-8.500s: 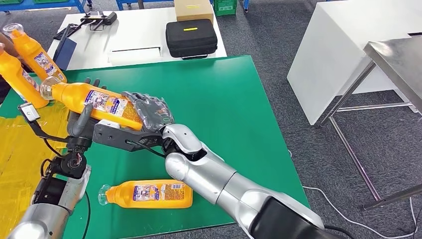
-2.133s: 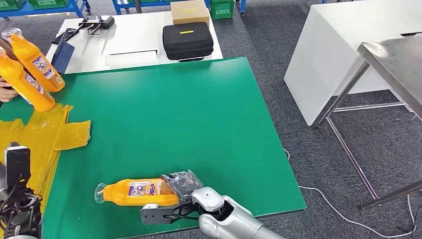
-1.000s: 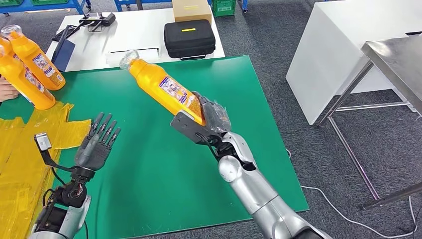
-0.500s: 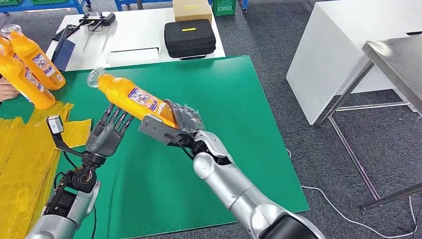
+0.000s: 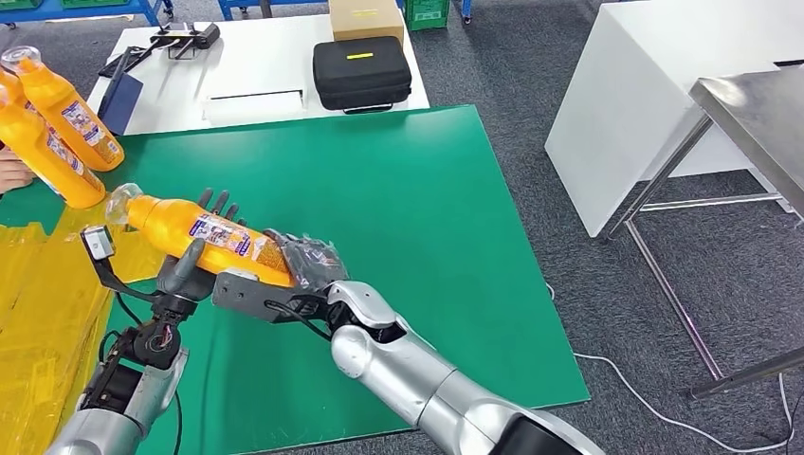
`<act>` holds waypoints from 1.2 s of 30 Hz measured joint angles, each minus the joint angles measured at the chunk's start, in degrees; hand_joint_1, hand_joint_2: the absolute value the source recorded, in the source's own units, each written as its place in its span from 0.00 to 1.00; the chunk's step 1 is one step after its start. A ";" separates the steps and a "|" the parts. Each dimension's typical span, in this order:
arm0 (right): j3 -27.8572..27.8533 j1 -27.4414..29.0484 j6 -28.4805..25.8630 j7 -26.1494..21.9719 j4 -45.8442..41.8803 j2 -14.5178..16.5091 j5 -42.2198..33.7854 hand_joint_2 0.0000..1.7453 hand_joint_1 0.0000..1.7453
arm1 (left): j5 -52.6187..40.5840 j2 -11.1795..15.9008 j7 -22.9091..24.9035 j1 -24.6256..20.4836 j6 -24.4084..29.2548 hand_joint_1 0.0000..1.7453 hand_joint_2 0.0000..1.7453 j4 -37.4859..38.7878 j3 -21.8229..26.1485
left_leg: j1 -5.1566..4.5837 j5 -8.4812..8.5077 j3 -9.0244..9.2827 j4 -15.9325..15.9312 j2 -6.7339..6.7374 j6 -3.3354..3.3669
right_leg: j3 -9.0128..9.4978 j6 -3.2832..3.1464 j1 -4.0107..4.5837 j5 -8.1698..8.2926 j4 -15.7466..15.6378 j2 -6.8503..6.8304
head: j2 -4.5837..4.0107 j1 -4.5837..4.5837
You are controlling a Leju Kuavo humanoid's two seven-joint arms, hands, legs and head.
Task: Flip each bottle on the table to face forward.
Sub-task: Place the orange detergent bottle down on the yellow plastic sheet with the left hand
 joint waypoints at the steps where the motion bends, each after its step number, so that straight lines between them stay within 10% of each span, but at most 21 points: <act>1: 0.93 -0.23 -0.04 0.26 0.15 0.00 -0.49 1.00 1.00 | -0.01 0.08 -0.15 0.18 0.02 0.00 1.00 0.12 0.10 | 0.00 0.00 0.00 0.00 0.00 0.00 | 0.00 0.00 0.00 0.00 0.00 0.00 | 0.00 0.00; 9: 4.78 -1.50 -0.02 1.03 1.68 -0.01 -2.70 1.00 1.00 | 0.01 0.46 -0.78 1.55 0.07 0.00 1.00 0.30 0.85 | 0.00 0.00 0.01 0.00 0.01 0.00 | -0.02 0.00 0.01 0.00 0.00 0.00 | 0.00 0.00; 13: 5.52 -1.86 -0.02 1.04 2.40 -0.01 -3.13 1.00 1.00 | 0.09 0.54 -0.81 1.88 0.03 0.96 1.00 0.30 1.01 | 0.00 0.00 0.00 0.00 0.00 0.00 | -0.02 0.00 0.00 0.00 0.00 0.00 | 0.00 0.01; 14: 5.69 -1.99 -0.02 1.04 2.56 -0.01 -3.20 1.00 1.00 | 0.19 0.55 -0.82 1.92 0.00 1.00 1.00 0.30 1.03 | 0.00 0.00 0.00 0.00 0.01 0.00 | -0.02 0.00 0.00 0.00 0.00 0.00 | 0.00 0.01; 31: 5.99 -2.82 -0.30 0.15 5.56 0.00 -4.06 1.00 1.00 | 1.67 0.54 -0.32 2.26 -1.21 1.00 1.00 0.30 1.11 | 0.00 0.00 0.01 0.00 0.01 0.00 | -0.04 0.00 0.01 0.00 -0.01 0.01 | 0.00 0.01; 35: 5.99 -3.01 -0.41 0.16 5.90 0.00 -3.50 1.00 0.45 | 1.99 0.49 -0.33 2.26 -1.36 1.00 1.00 0.30 1.15 | 0.00 0.00 0.01 0.00 0.01 0.00 | -0.04 0.00 0.01 0.00 -0.01 0.01 | 0.00 -0.01; 36: 5.99 -3.07 -0.59 0.16 6.04 0.00 -3.16 1.00 0.45 | 2.10 0.48 -0.37 2.25 -1.37 1.00 1.00 0.30 1.19 | 0.00 0.00 0.01 0.00 0.01 0.00 | -0.04 0.00 0.00 0.00 0.00 0.01 | 0.00 0.00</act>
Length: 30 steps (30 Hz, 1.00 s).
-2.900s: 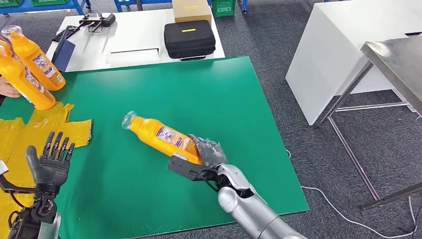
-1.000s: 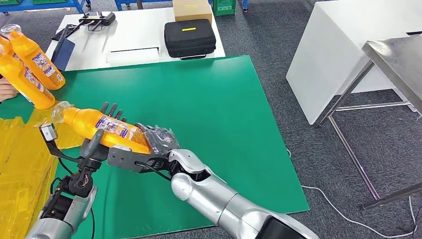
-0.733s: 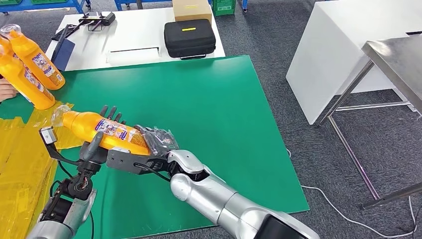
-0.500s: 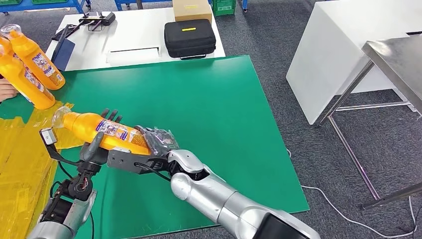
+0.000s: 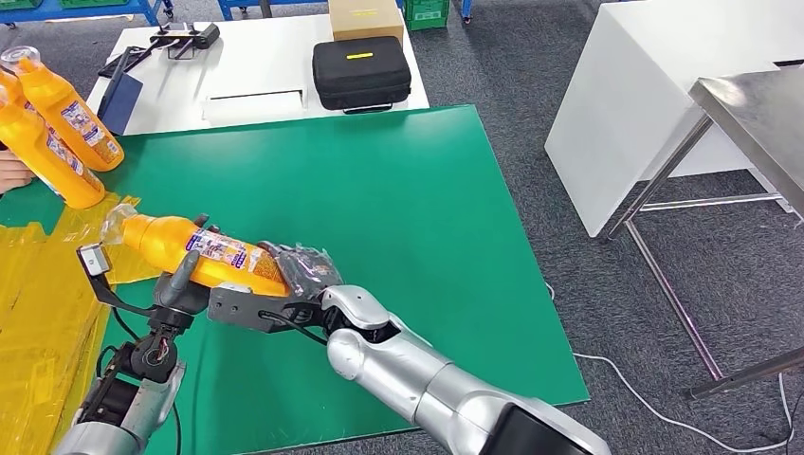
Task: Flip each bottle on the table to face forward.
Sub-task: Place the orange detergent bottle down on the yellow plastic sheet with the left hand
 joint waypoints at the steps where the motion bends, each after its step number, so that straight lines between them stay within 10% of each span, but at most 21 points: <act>1: 0.00 -0.05 -0.22 0.01 0.16 0.00 0.36 1.00 0.45 | 0.10 0.00 -0.05 -0.01 0.01 1.00 1.00 0.00 0.05 | 0.00 0.00 0.00 0.00 0.00 0.00 | 0.00 0.00 0.00 0.00 0.00 0.00 | 0.00 0.01; 5: 0.00 -0.25 -0.71 0.00 0.80 0.00 1.12 1.00 0.34 | 0.19 -0.01 -0.13 -0.04 0.03 1.00 1.00 0.00 0.27 | 0.00 0.00 0.00 0.00 0.01 0.00 | 0.00 0.00 0.00 0.00 0.00 0.01 | 0.00 0.01; 9: 0.05 -0.39 -0.71 -0.08 1.29 0.00 1.26 0.00 0.00 | 0.19 -0.04 -0.19 -0.18 0.13 1.00 1.00 0.00 0.38 | 0.00 0.00 0.00 0.00 0.00 0.00 | 0.00 0.00 0.00 0.00 0.00 0.00 | 0.00 0.00; 15: -1.50 0.01 -2.68 -2.74 1.72 -0.22 2.01 0.00 0.00 | -10.19 0.87 -8.70 -1.54 10.74 1.00 1.00 -0.28 1.67 | 0.03 0.01 0.00 0.00 0.01 -0.01 | 0.00 0.00 0.03 0.01 0.01 0.01 | 0.00 0.01; 19: -7.14 2.06 -3.92 -5.04 -2.16 -1.56 3.01 0.00 0.00 | -37.51 3.73 -18.64 -3.36 39.18 1.00 1.00 -2.16 3.93 | 0.10 0.01 0.00 0.00 0.01 -0.01 | 0.00 -0.01 0.10 0.01 0.01 0.01 | 0.00 0.00; 24: -14.68 5.64 -4.11 -7.30 -9.19 -3.73 3.14 0.00 0.00 | -77.24 6.82 -19.41 -3.26 71.51 1.00 1.00 -5.17 8.69 | 0.11 0.01 0.00 0.00 0.01 -0.02 | 0.00 -0.01 0.11 0.00 0.02 0.01 | 0.00 -0.01; 30: -21.41 9.79 -5.56 -10.81 -17.76 -6.03 1.47 0.00 0.00 | -122.97 5.54 -17.05 1.76 76.18 1.00 1.00 -12.89 25.68 | 0.07 -0.08 -0.02 0.00 0.29 -0.07 | -0.06 -0.02 0.07 -0.01 -0.03 0.25 | 0.00 0.01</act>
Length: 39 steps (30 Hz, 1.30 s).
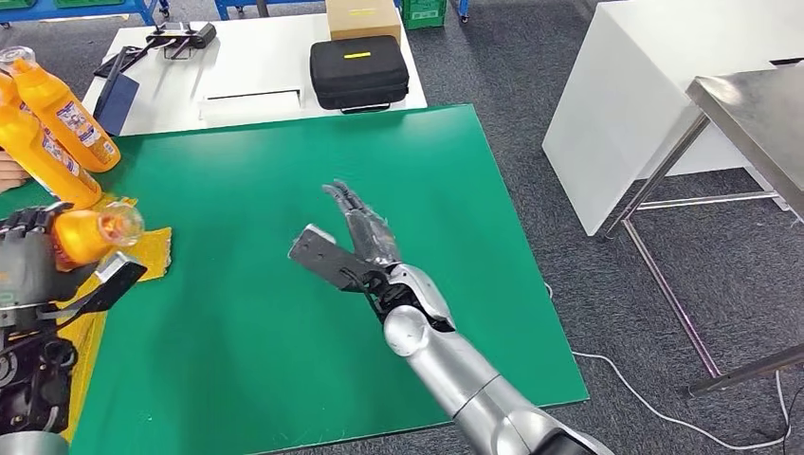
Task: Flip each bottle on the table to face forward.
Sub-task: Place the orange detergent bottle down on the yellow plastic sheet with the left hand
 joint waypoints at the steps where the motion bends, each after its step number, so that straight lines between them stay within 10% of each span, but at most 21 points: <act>1: -0.82 0.52 0.00 -0.12 -1.17 -0.41 -0.19 0.00 0.00 | -3.37 0.09 2.16 0.57 0.04 1.00 1.00 -0.46 1.85 | -0.01 -0.01 0.00 0.00 0.04 0.00 | -0.01 0.00 0.00 0.00 -0.01 0.03 | 0.00 0.00; 7: -3.56 2.59 0.23 -0.44 -5.61 -1.94 -0.60 0.00 0.00 | -11.05 3.36 15.13 2.40 0.07 1.00 1.00 0.95 3.13 | 0.04 0.01 0.00 0.00 -0.12 -0.01 | 0.00 0.00 0.04 0.00 -0.01 -0.09 | 0.00 0.00; 12: -4.38 3.53 0.62 -0.84 -6.89 -2.61 -1.04 0.00 0.00 | -11.48 8.28 26.21 1.59 0.07 1.00 1.00 9.18 -4.71 | 0.06 0.03 0.03 0.00 -0.09 -0.02 | 0.01 -0.01 0.06 0.01 0.00 -0.04 | 0.00 -0.02; 24: -4.64 4.03 1.18 -1.53 -7.83 -3.97 -2.39 0.00 0.00 | -11.40 11.55 29.20 -3.90 0.19 1.00 1.00 32.60 -18.45 | 0.01 0.03 0.02 0.00 -0.13 -0.01 | 0.03 0.00 0.00 0.01 -0.01 -0.07 | 0.00 -0.01; 28: -4.64 4.04 1.32 -1.54 -8.09 -4.23 -2.63 0.00 0.00 | -11.46 11.48 28.94 -5.39 0.02 0.05 1.00 36.09 -20.34 | -0.02 0.02 0.03 0.00 -0.21 -0.01 | 0.05 0.00 -0.04 0.01 -0.01 -0.13 | 0.00 -0.02; 32: -4.64 4.05 1.76 -1.54 -8.39 -4.48 -2.85 0.00 0.00 | -11.13 11.21 29.14 -6.79 -3.08 0.00 1.00 38.47 -21.62 | -0.01 0.02 0.09 -0.01 -0.26 -0.01 | 0.14 0.00 -0.04 0.01 -0.01 -0.17 | 0.00 -0.02; 36: -4.64 4.04 2.14 -1.54 -8.40 -4.64 -3.19 0.00 0.00 | -9.98 11.01 27.92 -7.81 -4.40 0.00 0.00 39.55 -21.78 | -0.01 0.03 0.27 -0.02 -0.27 -0.01 | 0.31 0.00 -0.03 0.01 0.00 -0.21 | 0.00 -0.03; 39: -4.64 4.04 2.27 -1.54 -8.40 -4.75 -3.42 0.00 0.00 | -8.76 10.96 26.01 -7.84 -3.15 0.00 0.00 39.83 -21.76 | 0.01 0.07 0.29 -0.02 -0.30 0.02 | 0.34 -0.01 0.00 0.00 0.01 -0.30 | 0.00 -0.02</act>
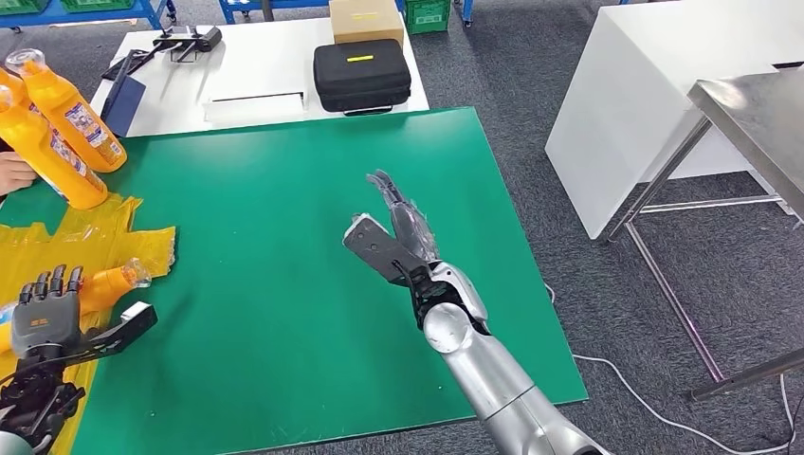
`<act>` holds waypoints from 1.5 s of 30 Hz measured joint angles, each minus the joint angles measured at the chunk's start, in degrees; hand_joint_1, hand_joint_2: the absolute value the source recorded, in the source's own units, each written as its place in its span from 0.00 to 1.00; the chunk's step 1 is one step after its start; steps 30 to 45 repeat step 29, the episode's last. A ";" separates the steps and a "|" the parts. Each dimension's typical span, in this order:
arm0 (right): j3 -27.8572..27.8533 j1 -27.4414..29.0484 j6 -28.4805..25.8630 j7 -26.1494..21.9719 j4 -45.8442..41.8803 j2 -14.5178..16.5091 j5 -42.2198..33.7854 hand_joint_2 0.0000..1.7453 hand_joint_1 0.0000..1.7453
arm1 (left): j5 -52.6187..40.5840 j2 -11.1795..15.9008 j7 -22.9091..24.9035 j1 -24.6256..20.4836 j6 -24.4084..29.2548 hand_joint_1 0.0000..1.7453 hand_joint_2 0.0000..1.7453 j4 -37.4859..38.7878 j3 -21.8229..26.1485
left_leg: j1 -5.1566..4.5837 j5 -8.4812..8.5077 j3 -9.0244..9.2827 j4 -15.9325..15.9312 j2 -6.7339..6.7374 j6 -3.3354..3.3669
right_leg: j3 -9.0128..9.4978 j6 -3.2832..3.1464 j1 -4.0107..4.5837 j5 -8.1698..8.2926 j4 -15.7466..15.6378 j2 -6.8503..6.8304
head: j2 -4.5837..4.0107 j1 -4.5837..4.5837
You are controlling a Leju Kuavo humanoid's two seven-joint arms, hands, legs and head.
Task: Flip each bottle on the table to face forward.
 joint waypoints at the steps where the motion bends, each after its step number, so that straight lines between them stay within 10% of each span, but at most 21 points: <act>1: 0.00 0.00 0.01 0.00 0.00 0.00 -0.03 0.00 0.00 | 0.20 -0.03 -0.33 0.01 0.21 0.00 0.00 0.05 0.01 | 0.01 0.02 0.00 0.00 -0.02 0.01 | 0.02 0.00 0.01 0.00 0.00 -0.05 | 0.00 0.01; 6: -0.01 0.00 -0.01 -0.01 0.00 -0.02 -0.13 0.00 0.00 | 1.66 -0.24 -2.55 0.15 1.45 0.00 0.00 0.14 0.27 | 0.00 0.04 0.00 0.00 -0.03 0.01 | 0.06 0.00 0.01 0.00 0.01 -0.11 | 0.00 0.00; 12: -0.67 0.03 -1.17 -1.68 0.00 -0.01 0.29 0.00 0.00 | 13.00 -2.25 -15.92 1.92 3.25 0.00 0.00 -1.12 4.23 | -0.02 0.04 -0.02 0.02 -0.02 0.01 | -0.01 0.00 0.00 0.01 0.00 -0.11 | 0.00 0.00; 18: -3.28 -0.10 -3.63 -11.69 0.08 0.00 -2.99 0.00 0.00 | 46.64 -8.72 -32.88 3.06 -8.60 0.00 0.00 -10.39 12.40 | -0.11 0.04 -0.13 0.04 -0.07 0.03 | -0.08 0.01 -0.08 0.01 -0.02 -0.14 | 0.00 0.01; 27: -8.96 -2.22 -1.89 -28.39 3.00 0.51 -16.56 0.00 0.00 | 91.26 -19.29 -25.61 7.21 -34.90 0.00 0.00 -35.00 9.28 | -0.17 0.03 -0.20 0.05 -0.16 0.07 | -0.09 0.03 -0.15 0.02 -0.03 -0.25 | 0.00 0.01; 45: -9.36 -2.30 -1.70 -28.89 3.18 0.79 -16.90 0.00 0.00 | 94.60 -20.49 -24.25 7.76 -36.15 0.00 0.00 -37.90 6.85 | -0.17 0.02 -0.21 0.05 -0.18 0.07 | -0.10 0.03 -0.15 0.02 -0.03 -0.26 | 0.00 0.01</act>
